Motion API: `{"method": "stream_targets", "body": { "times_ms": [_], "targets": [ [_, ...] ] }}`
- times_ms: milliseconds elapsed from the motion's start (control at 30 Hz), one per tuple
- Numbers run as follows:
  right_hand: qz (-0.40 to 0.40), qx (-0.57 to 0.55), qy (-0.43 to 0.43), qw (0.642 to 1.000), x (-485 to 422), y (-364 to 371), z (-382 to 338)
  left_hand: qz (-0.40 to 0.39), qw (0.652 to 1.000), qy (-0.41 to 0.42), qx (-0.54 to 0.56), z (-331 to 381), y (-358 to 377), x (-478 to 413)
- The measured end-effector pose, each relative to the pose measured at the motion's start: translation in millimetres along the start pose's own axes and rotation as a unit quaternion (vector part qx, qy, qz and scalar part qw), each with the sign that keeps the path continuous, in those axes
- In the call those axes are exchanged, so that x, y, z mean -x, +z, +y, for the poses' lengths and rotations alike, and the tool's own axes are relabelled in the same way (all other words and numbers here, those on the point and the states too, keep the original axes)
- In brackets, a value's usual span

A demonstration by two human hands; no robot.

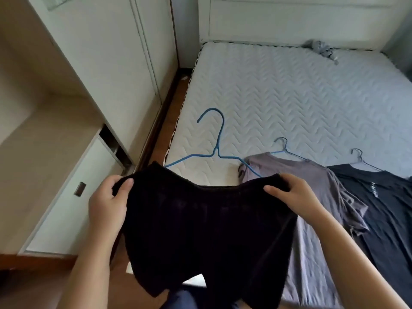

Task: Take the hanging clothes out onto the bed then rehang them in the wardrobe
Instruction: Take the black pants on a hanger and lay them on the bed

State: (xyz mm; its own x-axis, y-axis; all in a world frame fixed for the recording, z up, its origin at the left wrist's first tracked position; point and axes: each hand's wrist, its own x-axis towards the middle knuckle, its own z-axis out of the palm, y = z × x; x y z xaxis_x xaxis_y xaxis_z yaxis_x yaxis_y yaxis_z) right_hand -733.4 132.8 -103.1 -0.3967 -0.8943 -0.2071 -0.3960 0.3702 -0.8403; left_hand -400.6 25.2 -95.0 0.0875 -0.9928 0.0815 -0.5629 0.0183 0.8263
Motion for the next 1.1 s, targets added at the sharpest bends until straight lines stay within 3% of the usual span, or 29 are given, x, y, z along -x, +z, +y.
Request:
{"method": "stream_targets", "body": {
  "times_ms": [133,333,467,633,867,1100],
  "targets": [
    [-0.058,0.012,0.017,0.998,-30.0,4.6,6.8,-0.022,0.999,-0.013,-0.019,-10.1,11.8,-32.7],
    [-0.009,0.115,0.029,0.993,-55.3,18.0,17.1,-0.074,0.996,-0.012,-0.038,-20.0,38.7,-74.9],
    [0.052,0.126,0.103,0.985,-60.2,27.5,22.7,-0.083,0.995,0.0,-0.049,-31.3,50.9,-93.7],
    [0.049,0.126,0.162,0.977,-61.3,40.0,27.2,-0.12,0.991,0.009,-0.065,-41.7,58.1,-112.8],
    [0.027,0.127,0.139,0.982,-47.0,40.8,36.4,-0.152,0.984,0.031,-0.088,-57.8,63.6,-129.4],
    [0.129,0.075,0.133,0.98,-39.6,53.4,29.3,-0.159,0.985,0.034,-0.066,-62.9,68.8,-141.5]
  ]
}}
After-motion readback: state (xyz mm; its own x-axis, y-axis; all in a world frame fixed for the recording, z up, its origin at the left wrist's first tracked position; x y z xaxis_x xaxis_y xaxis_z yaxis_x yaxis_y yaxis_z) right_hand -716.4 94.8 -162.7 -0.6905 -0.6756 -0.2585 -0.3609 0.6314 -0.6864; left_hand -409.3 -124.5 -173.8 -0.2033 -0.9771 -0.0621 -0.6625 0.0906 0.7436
